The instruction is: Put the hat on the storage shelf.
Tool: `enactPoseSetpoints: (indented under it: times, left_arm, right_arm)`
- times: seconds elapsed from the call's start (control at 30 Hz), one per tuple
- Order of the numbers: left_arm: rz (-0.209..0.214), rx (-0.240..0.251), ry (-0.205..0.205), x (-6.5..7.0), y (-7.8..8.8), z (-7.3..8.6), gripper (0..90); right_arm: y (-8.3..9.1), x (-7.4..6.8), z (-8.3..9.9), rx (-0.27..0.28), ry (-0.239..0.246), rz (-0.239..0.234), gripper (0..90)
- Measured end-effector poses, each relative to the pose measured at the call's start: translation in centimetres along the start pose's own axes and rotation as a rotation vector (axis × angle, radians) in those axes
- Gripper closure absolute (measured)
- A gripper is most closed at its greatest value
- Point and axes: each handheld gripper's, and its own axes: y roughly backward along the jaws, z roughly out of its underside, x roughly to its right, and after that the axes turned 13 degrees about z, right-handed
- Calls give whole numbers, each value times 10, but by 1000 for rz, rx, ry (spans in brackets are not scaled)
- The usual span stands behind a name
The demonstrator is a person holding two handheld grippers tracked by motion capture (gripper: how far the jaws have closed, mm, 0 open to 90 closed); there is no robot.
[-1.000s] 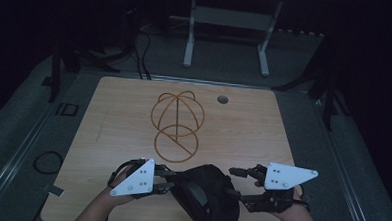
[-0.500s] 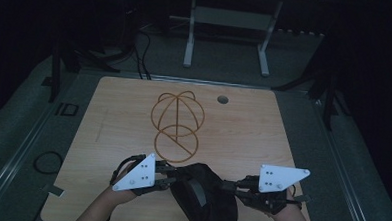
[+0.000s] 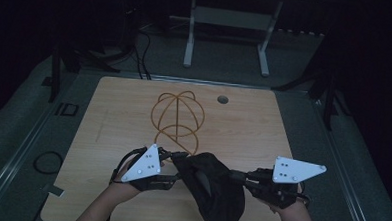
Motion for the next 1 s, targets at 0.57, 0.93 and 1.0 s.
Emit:
enactPoseSetpoints:
  times: [0.57,0.93,1.0]
  left_arm:
    - [-144,-72,164,-14,12,29,53]
    - [-254,-111,239,-15,31,69,25]
    - [-306,-123,263,-12,35,84,25]
  right_arm:
    - [23,33,0,-8,-31,269,891]
    - [26,50,-22,28,-25,374,891]
    - [21,56,-31,29,-15,391,891]
